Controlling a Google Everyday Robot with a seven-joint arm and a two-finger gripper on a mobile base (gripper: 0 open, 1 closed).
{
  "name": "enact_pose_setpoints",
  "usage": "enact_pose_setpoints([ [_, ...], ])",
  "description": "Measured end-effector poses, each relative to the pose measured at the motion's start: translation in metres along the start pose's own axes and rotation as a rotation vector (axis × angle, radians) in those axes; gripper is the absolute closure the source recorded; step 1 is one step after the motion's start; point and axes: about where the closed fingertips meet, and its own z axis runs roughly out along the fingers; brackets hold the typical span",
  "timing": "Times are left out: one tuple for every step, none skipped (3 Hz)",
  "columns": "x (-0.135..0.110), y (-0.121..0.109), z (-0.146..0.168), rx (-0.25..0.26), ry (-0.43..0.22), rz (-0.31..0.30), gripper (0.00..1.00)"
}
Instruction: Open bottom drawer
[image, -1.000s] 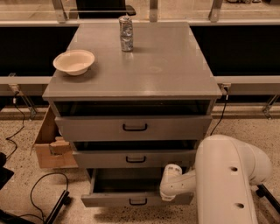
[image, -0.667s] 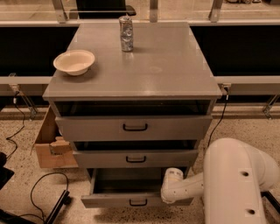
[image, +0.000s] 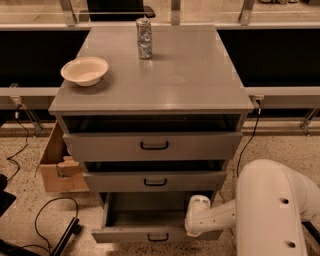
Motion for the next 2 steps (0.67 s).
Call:
enact_pose_setpoints([
  [0.0055, 0.013, -0.0019, 0.008, 0.001, 0.027, 1.0],
  [0.0075, 0.0176, -0.0027, 0.01, 0.001, 0.037, 1.0],
])
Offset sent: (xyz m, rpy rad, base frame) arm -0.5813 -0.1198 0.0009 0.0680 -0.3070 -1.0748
